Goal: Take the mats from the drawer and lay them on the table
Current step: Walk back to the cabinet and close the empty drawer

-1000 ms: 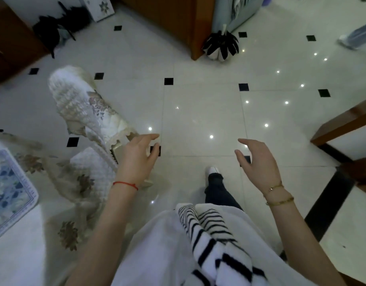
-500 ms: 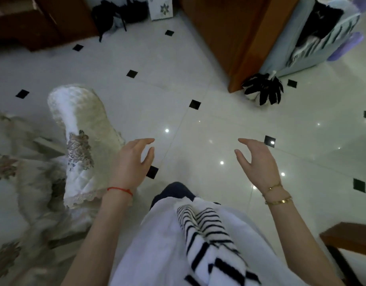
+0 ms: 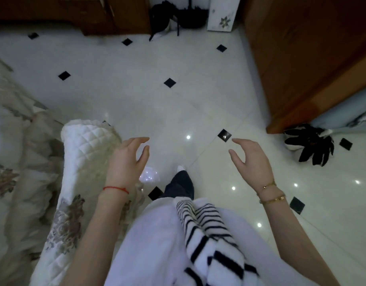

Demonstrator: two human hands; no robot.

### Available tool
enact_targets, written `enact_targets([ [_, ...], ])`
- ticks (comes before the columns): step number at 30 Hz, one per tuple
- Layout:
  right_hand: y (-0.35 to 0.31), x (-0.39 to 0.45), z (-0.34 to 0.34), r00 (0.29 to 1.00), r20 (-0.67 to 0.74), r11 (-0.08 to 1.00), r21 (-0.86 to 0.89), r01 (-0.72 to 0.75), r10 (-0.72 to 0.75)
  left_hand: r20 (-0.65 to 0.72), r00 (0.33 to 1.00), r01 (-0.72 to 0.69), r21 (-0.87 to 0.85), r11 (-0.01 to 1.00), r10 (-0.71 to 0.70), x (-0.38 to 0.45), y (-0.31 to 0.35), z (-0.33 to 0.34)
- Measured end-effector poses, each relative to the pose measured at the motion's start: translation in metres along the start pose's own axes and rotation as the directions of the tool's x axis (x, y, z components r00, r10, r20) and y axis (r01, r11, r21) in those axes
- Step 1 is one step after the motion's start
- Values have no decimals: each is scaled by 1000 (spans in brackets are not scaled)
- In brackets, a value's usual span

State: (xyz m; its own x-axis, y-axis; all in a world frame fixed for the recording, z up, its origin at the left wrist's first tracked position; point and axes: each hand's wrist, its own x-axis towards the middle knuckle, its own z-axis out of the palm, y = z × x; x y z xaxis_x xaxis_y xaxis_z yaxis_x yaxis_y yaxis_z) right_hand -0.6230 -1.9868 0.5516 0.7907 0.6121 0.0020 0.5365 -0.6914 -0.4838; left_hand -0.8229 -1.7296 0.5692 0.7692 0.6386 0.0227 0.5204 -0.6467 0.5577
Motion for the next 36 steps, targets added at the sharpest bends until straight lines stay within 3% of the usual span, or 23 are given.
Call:
enact_targets([
  [7, -35, 189, -4, 996, -14, 996, -4, 89, -90, -96, 995, -7, 50, 999, 12, 170, -11, -29],
  [18, -67, 426, 31, 981, 41, 982, 47, 185, -187, -171, 984, 61, 82, 995, -46, 370, -45, -39],
  [28, -108, 676, 47, 953, 87, 956, 64, 286, -291, -280, 946, 183, 54, 982, -161, 580, -71, -64],
  [36, -177, 836, 68, 904, 158, 918, 57, 393, -397, -343, 898, 297, 13, 955, -275, 695, -106, -92],
])
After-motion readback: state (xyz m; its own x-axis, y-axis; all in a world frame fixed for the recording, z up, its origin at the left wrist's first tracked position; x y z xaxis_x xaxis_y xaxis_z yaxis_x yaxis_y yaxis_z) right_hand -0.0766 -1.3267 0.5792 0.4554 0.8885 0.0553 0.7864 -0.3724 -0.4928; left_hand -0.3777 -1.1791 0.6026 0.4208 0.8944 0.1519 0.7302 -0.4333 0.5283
